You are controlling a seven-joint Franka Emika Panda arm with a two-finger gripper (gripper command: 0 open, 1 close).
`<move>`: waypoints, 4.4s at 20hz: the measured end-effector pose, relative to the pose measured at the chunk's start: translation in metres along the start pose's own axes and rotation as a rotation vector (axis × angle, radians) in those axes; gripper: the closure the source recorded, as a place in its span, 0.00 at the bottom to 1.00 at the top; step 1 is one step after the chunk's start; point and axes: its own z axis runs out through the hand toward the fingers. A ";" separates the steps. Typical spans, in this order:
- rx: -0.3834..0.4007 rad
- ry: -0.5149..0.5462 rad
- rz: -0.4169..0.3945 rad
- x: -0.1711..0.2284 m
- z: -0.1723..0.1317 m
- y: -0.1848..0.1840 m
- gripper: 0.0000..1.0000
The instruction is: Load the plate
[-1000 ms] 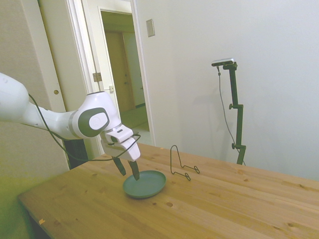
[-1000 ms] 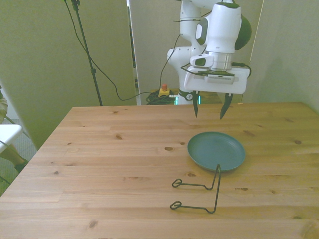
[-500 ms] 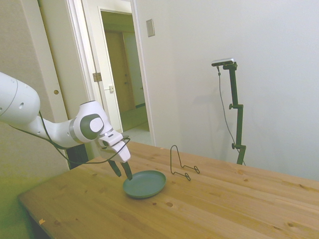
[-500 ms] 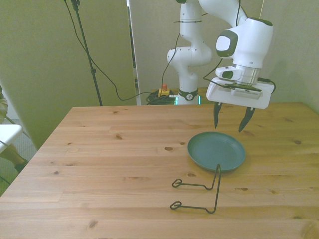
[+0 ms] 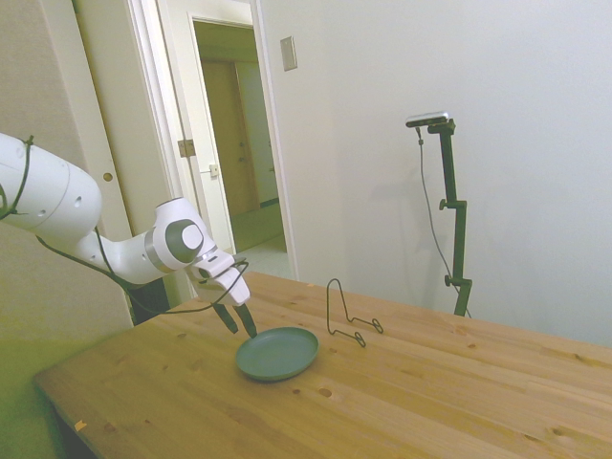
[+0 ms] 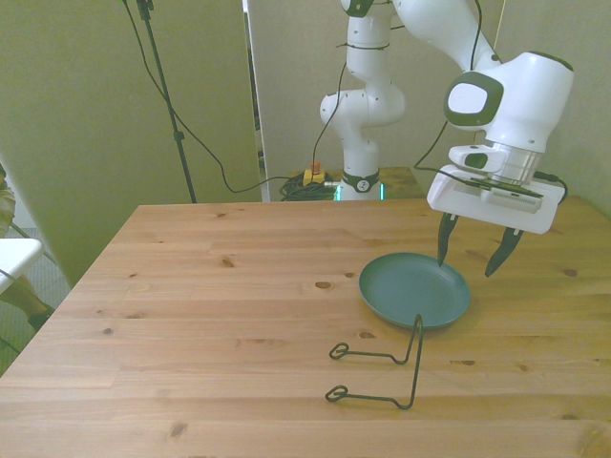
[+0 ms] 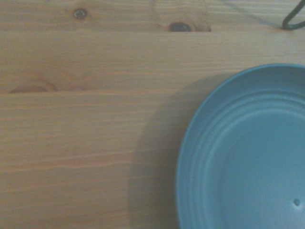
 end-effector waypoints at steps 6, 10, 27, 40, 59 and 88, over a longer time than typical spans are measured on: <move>-0.014 0.004 0.011 -0.015 0.016 -0.019 0.00; -0.023 0.013 0.015 -0.019 0.023 -0.025 0.00; -0.132 0.030 0.099 -0.002 0.033 -0.032 1.00; -0.177 0.032 0.098 -0.001 0.038 -0.029 1.00; -0.212 0.025 0.040 0.005 0.043 -0.023 1.00; 0.478 -0.483 -0.330 0.191 -0.148 0.150 1.00</move>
